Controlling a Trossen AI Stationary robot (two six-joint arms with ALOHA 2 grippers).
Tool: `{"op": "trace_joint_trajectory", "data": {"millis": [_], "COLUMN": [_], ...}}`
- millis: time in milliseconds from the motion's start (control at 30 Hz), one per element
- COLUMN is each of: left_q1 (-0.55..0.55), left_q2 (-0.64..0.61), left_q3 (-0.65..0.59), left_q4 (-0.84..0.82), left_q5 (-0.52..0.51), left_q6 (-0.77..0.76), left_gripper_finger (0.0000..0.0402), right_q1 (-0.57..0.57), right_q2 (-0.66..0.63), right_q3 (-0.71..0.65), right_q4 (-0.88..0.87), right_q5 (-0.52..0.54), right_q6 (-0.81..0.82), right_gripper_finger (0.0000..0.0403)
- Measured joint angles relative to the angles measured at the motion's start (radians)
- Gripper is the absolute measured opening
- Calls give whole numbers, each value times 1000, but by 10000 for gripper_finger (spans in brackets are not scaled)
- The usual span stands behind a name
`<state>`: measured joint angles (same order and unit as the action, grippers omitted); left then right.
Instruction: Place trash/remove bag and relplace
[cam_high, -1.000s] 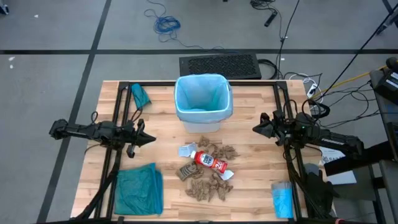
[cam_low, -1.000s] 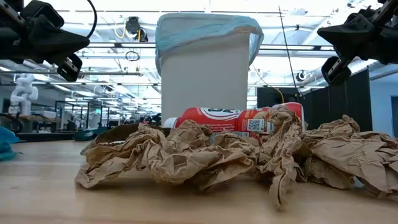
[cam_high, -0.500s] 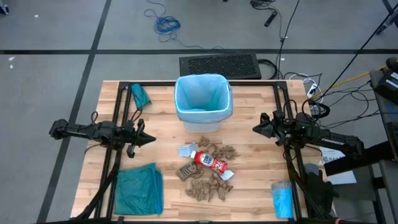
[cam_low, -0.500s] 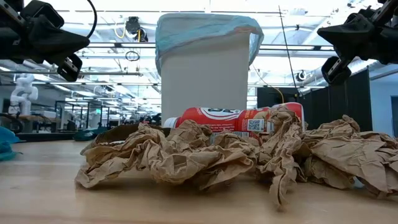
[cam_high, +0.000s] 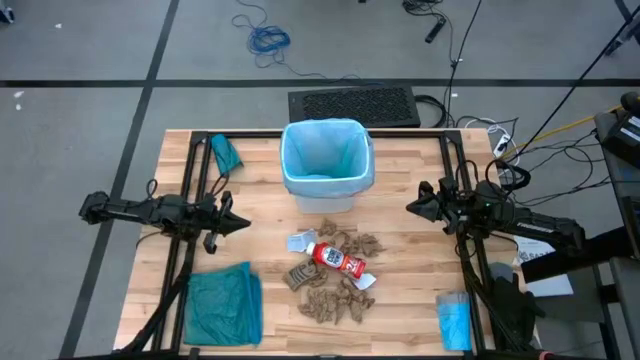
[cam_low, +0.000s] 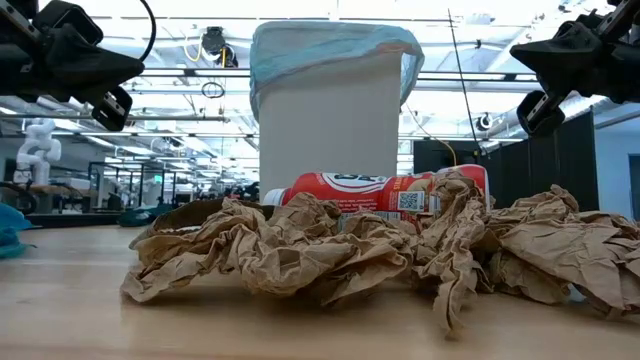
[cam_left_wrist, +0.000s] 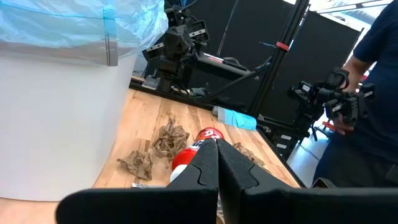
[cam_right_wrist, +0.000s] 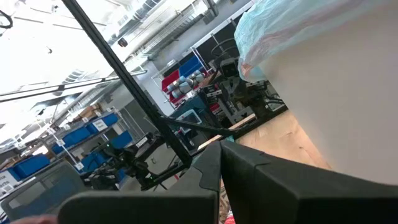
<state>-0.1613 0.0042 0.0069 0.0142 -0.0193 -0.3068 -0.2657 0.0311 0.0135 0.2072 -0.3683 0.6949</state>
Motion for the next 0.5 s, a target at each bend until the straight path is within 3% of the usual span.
{"op": "trace_joint_trajectory", "data": {"millis": [100,333,500], "left_q1": [0,0,12], "left_q2": [0,0,0], "left_q3": [0,0,0], "left_q4": [0,-1,12], "left_q5": [0,0,-72], "left_q6": [0,8,311], "left_gripper_finger": [0,0,0], "right_q1": [0,0,0], "right_q2": [0,0,0], "right_q3": [0,0,0], "right_q4": [36,183,190], "right_q5": [0,0,0], "right_q6": [27,293,285], "right_gripper_finger": [2,2,2]}}
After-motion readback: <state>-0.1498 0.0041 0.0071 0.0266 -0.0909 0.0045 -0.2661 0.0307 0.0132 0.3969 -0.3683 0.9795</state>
